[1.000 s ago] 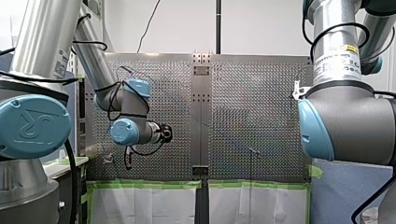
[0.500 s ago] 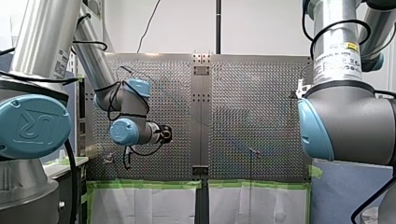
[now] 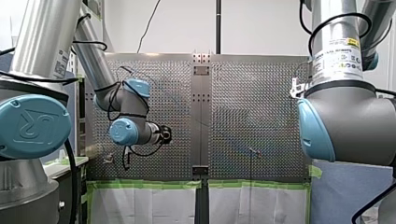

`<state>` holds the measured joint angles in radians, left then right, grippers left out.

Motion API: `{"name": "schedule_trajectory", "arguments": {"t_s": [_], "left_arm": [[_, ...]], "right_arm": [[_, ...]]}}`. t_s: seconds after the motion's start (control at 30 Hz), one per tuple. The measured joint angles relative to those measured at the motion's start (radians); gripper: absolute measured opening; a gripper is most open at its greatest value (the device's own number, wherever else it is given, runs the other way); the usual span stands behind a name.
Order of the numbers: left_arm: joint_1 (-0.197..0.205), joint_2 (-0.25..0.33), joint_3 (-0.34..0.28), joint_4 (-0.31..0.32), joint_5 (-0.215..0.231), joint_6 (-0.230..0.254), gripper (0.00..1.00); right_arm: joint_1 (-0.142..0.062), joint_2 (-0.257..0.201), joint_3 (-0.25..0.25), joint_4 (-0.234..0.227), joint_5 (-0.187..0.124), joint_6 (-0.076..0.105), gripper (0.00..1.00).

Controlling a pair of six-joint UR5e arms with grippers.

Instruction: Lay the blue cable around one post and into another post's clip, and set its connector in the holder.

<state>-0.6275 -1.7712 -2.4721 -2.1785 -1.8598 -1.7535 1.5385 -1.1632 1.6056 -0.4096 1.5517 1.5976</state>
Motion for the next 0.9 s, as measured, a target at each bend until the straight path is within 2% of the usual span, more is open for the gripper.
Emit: {"name": "schedule_trajectory", "arguments": {"t_s": [0.1, 0.2, 0.33, 0.43, 0.57, 0.73, 0.9], "left_arm": [[-0.001, 0.000, -0.001, -0.004, 0.000, 0.000, 1.00], [-0.002, 0.000, -0.004, -0.009, -0.001, 0.002, 1.00], [-0.001, 0.000, -0.013, -0.013, -0.001, 0.006, 1.00], [0.000, 0.000, -0.021, -0.012, -0.001, 0.007, 1.00], [0.001, 0.000, -0.026, -0.011, -0.002, 0.008, 1.00], [0.002, 0.000, -0.027, -0.002, -0.003, 0.004, 1.00], [0.006, 0.000, -0.026, 0.027, -0.007, -0.014, 1.00]], "right_arm": [[0.019, -0.003, 0.025, 0.007, 0.000, -0.020, 1.00], [0.040, -0.013, 0.047, 0.013, 0.012, -0.027, 1.00], [0.075, -0.035, 0.077, 0.016, 0.039, -0.013, 1.00], [0.105, -0.051, 0.086, 0.016, 0.046, -0.005, 1.00], [0.143, -0.064, 0.088, 0.020, 0.044, -0.004, 1.00], [0.187, -0.069, 0.091, 0.042, 0.025, -0.009, 1.00], [0.222, -0.069, 0.097, 0.051, 0.022, -0.008, 1.00]]}}
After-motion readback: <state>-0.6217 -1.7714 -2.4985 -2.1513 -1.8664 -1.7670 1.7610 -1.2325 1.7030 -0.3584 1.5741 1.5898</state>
